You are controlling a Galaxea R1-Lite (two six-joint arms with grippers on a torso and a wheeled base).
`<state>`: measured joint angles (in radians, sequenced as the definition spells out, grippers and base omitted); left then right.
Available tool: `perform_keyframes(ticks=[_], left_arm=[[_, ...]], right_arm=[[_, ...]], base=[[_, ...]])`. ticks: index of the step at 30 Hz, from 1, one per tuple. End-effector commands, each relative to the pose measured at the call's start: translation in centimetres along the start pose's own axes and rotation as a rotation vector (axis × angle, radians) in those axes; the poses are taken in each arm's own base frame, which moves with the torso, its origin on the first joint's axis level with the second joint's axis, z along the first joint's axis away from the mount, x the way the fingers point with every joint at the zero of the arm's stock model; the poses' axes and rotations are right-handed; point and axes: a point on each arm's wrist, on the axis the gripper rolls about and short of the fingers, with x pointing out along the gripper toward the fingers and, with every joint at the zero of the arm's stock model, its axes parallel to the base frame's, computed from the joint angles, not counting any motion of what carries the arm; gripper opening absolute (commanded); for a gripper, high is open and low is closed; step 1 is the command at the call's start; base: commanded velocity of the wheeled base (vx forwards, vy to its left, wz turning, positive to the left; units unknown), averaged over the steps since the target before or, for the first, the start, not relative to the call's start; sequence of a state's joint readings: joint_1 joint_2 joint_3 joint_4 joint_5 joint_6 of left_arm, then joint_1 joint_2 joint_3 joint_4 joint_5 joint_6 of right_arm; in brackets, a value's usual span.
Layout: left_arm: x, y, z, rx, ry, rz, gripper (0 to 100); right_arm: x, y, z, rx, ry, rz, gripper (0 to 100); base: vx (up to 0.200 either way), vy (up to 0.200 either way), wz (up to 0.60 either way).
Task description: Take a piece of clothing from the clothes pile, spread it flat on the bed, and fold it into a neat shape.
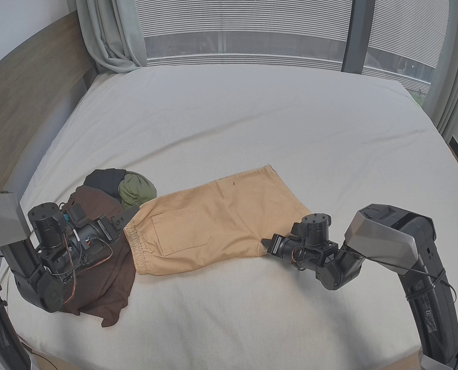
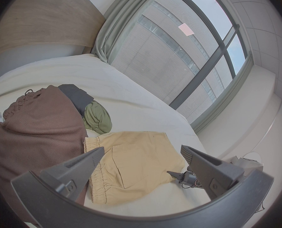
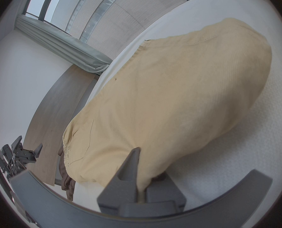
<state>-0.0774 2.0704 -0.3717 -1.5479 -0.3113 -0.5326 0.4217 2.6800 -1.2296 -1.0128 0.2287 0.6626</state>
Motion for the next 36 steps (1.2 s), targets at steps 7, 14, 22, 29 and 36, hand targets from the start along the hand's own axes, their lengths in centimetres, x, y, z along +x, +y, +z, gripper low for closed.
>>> perform_keyframes(ticks=[7,14,22,29,36], left_arm=[[0.1,0.1,0.1,-0.007,-0.003,0.001,100],[0.0,0.2,0.0,-0.012,0.003,0.002,100],[0.0,0.2,0.0,-0.012,0.003,0.002,100],[0.2,0.4,-0.2,-0.015,0.007,0.009,100],[0.2,0.7,-0.2,-0.017,0.007,0.015,100]], right_arm=[[-4.0,1.8,1.2,-0.007,-0.006,-0.001,0],[-6.6,1.5,0.3,-0.030,0.022,-0.063,0],[-8.9,1.5,-0.5,-0.036,0.029,-0.074,0],[-8.7,1.2,-0.9,-0.035,0.039,-0.080,0],[-7.1,0.2,-1.7,-0.045,0.045,-0.092,100]], base=[[0.000,0.000,0.00],[0.000,0.000,0.00],[0.000,0.000,0.00],[0.000,0.000,0.00],[0.000,0.000,0.00]])
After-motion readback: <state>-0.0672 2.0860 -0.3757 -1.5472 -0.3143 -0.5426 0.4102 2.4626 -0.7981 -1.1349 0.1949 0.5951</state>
